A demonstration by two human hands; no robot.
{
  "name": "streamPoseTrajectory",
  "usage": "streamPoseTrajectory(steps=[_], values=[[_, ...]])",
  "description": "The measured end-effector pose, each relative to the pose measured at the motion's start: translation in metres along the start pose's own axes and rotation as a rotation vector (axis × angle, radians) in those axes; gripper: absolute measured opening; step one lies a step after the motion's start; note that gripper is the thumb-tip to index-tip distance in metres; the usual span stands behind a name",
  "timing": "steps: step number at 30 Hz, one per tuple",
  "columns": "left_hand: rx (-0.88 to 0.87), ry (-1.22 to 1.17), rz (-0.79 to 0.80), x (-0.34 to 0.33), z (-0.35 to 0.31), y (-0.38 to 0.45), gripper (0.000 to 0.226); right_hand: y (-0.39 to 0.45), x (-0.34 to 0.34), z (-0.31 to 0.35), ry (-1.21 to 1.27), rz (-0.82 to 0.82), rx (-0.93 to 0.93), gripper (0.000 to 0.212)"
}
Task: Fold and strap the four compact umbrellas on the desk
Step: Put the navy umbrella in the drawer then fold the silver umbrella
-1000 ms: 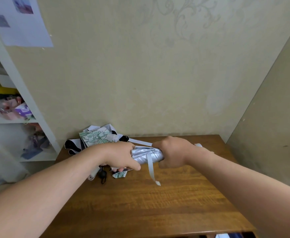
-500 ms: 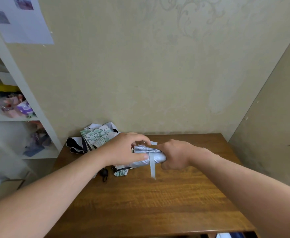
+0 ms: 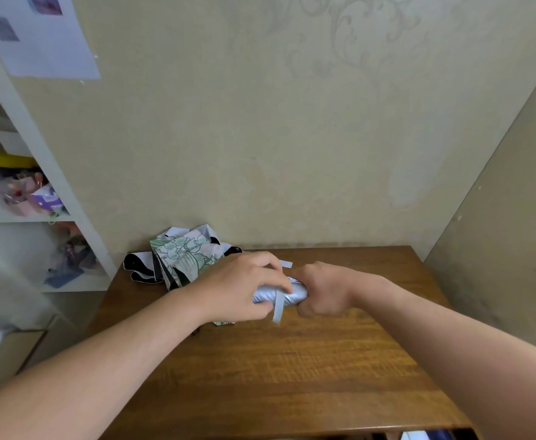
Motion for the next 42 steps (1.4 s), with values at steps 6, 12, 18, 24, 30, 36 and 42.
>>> streamPoseTrajectory(steps=[6,12,18,24,30,36,42], values=[[0.174,-0.241,-0.194,0.017,0.015,0.003,0.025,0.002,-0.003,0.008,-0.07,0.019,0.013,0.022],[0.519,-0.581,-0.1,0.004,0.054,0.003,0.011,-0.001,0.003,0.02,-0.131,0.019,0.037,0.025],[0.724,-0.849,-0.044,-0.006,0.062,-0.005,0.013,-0.003,-0.001,0.027,-0.088,0.055,0.062,0.022],[0.711,-0.936,0.051,-0.014,0.061,-0.01,0.025,-0.003,-0.006,0.032,0.033,0.125,0.079,0.022],[0.404,-0.642,0.173,-0.007,0.047,-0.01,0.02,-0.006,-0.007,0.03,0.098,0.174,0.063,0.02],[0.359,-0.329,0.229,-0.006,0.043,-0.01,0.009,-0.005,-0.01,0.033,0.036,0.187,0.054,0.02],[0.26,-0.332,-0.021,0.008,0.039,-0.007,0.015,-0.005,-0.007,0.03,0.146,0.208,0.03,0.014]])
Point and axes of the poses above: each hand's wrist, its own y-axis towards the middle knuckle, its own x-axis out of the back of the hand, z = x × y, the point moved 10 cm from there along y, towards the middle knuckle, and after that the axes turned 7 degrees about -y, right-handed, at the moved point
